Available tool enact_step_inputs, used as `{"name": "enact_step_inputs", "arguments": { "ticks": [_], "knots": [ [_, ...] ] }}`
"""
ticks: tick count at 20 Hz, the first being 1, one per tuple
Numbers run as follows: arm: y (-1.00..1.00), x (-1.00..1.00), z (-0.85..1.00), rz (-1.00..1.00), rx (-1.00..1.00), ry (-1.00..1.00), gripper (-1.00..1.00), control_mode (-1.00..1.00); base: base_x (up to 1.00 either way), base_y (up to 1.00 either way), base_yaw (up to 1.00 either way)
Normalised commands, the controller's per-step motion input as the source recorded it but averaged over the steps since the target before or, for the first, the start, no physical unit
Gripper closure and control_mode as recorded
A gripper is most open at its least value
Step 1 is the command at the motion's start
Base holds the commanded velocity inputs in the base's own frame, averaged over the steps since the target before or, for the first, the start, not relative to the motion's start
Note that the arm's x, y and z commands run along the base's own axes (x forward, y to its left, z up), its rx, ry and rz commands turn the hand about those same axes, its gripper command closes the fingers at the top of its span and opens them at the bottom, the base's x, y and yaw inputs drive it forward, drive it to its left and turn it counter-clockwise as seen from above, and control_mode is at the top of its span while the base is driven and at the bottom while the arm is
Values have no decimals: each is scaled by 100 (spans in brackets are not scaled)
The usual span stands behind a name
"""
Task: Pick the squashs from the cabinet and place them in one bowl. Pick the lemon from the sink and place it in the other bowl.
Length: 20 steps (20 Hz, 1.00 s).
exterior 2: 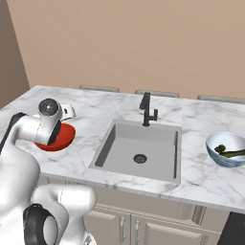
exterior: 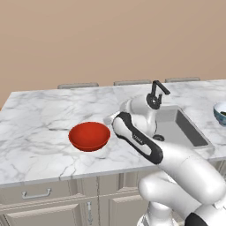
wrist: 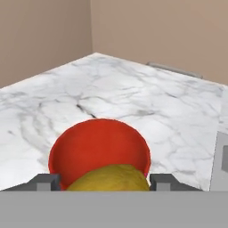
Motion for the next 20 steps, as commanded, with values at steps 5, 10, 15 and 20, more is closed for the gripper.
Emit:
{"name": "enact_step_inputs", "arguments": {
  "ticks": [5, 10, 15, 20],
  "knots": [
    [33, 13, -18, 0, 0, 11, 100, -100, 0, 0, 0],
    [23, 23, -34, 0, 0, 13, 100, -100, 0, 0, 0],
    [17, 28, -35, 0, 0, 12, 100, -100, 0, 0, 0],
    [18, 32, -30, 0, 0, 11, 100, -100, 0, 0, 0]
  ]
}}
